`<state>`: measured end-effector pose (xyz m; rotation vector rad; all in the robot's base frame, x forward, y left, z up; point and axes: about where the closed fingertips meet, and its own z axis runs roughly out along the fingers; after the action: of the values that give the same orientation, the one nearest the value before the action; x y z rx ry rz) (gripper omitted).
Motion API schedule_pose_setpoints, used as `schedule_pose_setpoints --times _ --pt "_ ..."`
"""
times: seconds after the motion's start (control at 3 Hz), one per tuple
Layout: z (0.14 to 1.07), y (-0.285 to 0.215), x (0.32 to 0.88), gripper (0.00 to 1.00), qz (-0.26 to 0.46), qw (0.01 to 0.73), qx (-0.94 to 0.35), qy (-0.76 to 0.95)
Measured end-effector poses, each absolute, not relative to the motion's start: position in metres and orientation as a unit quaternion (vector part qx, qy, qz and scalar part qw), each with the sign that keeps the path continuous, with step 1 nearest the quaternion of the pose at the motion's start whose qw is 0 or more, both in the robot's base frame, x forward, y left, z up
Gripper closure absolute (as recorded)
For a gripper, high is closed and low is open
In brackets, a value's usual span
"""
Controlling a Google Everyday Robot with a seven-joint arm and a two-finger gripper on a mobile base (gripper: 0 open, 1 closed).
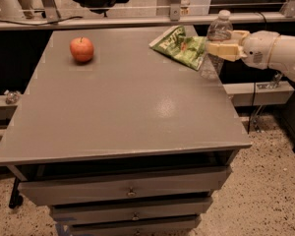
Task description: Move water bottle near green jalapeno chip bag
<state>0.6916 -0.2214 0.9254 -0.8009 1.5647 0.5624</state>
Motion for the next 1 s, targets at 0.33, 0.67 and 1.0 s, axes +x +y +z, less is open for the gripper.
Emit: schedule_pose_setpoints --times 0.33,0.67,1.0 --pt "0.9212 -0.2214 0.6934 0.12 0.246 0.600 -0.341 0.681" --pt "0.9178 -0.2220 0.6939 0.00 0.246 0.598 -0.337 0.684" --pt "0.9236 -0.2262 0.6919 0.00 0.242 0.601 -0.339 0.682"
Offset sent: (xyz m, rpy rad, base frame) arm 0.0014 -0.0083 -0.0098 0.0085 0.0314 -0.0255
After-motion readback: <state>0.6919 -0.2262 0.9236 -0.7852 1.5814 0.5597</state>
